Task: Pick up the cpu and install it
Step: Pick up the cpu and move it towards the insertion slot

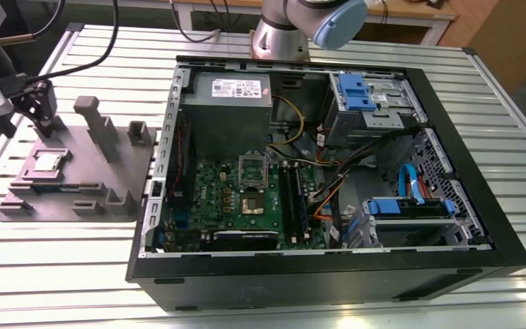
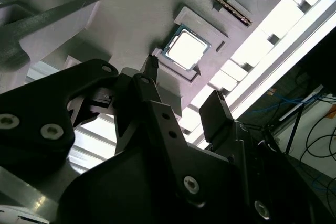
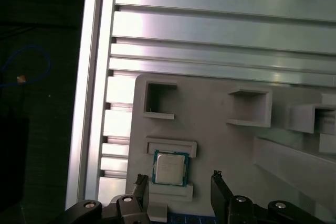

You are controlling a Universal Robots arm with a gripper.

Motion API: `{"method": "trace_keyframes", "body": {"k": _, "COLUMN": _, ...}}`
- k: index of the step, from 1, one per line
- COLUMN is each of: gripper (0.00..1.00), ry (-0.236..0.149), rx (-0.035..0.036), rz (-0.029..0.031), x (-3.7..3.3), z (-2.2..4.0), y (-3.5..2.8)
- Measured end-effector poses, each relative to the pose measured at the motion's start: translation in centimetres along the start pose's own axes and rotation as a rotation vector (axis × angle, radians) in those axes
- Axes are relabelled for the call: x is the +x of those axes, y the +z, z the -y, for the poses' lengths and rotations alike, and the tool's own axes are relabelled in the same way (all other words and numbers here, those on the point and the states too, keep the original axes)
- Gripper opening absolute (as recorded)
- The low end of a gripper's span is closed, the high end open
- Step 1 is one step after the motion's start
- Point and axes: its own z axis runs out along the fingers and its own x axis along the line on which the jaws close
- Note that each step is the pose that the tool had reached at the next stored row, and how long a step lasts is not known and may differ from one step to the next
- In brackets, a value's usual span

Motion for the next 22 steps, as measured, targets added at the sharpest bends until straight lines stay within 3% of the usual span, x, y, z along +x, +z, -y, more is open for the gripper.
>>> {"method": "trace_keyframes", "body": {"k": 15, "gripper": 0.59, "ry": 0.001, "rx": -0.0001, "rz": 0.0002, "x": 0.00, "z": 0.11, "y": 0.43}}
{"method": "trace_keyframes", "body": {"k": 22, "gripper": 0.59, "ry": 0.004, "rx": -0.0001, "rz": 0.0003, "x": 0.00, "z": 0.14, "y": 1.10}}
